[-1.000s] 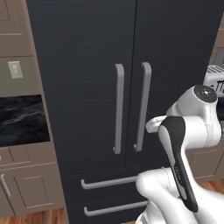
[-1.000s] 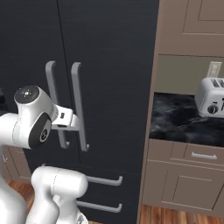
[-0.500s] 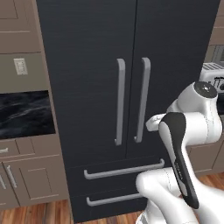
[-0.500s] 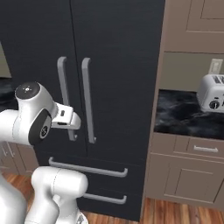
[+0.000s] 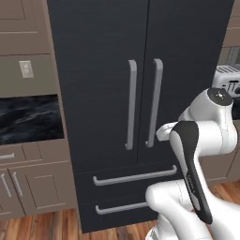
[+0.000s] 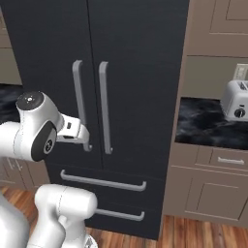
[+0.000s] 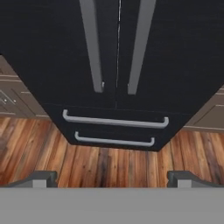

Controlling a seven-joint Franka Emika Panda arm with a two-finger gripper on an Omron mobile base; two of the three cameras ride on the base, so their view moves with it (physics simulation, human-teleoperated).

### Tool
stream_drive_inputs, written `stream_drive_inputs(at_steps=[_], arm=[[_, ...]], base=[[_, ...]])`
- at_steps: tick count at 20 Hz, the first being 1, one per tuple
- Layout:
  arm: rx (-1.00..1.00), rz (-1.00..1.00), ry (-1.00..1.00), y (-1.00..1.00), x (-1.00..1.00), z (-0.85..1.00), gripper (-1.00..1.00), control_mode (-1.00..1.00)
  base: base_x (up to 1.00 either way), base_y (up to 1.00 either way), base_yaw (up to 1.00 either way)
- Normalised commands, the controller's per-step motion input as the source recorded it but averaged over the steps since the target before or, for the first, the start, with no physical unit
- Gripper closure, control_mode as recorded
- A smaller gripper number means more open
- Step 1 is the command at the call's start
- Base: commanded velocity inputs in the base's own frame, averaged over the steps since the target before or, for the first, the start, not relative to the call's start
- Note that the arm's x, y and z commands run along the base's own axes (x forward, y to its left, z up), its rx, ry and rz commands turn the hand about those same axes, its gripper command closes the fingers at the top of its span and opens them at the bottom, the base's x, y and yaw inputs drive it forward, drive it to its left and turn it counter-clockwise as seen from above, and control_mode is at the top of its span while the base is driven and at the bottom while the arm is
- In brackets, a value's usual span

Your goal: Retrieve the peach and orange from the fridge and place them into the bowl on the dining table.

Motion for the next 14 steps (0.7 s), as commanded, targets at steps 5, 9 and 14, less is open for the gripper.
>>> stream_drive_inputs(at_steps=[5,9,14], arm=[[0.00,0.00,0.00,0.00,0.00,0.00,-1.00,1.00],[0.00,0.00,0.00,0.00,0.00,0.00,-1.00,1.00],[0.00,0.00,-0.11,0.00,0.00,0.00,-1.00,-1.00]], base=[[-0.49,0.09,0.00],[-0.41,0.03,0.00],[-0.06,0.00,0.00]])
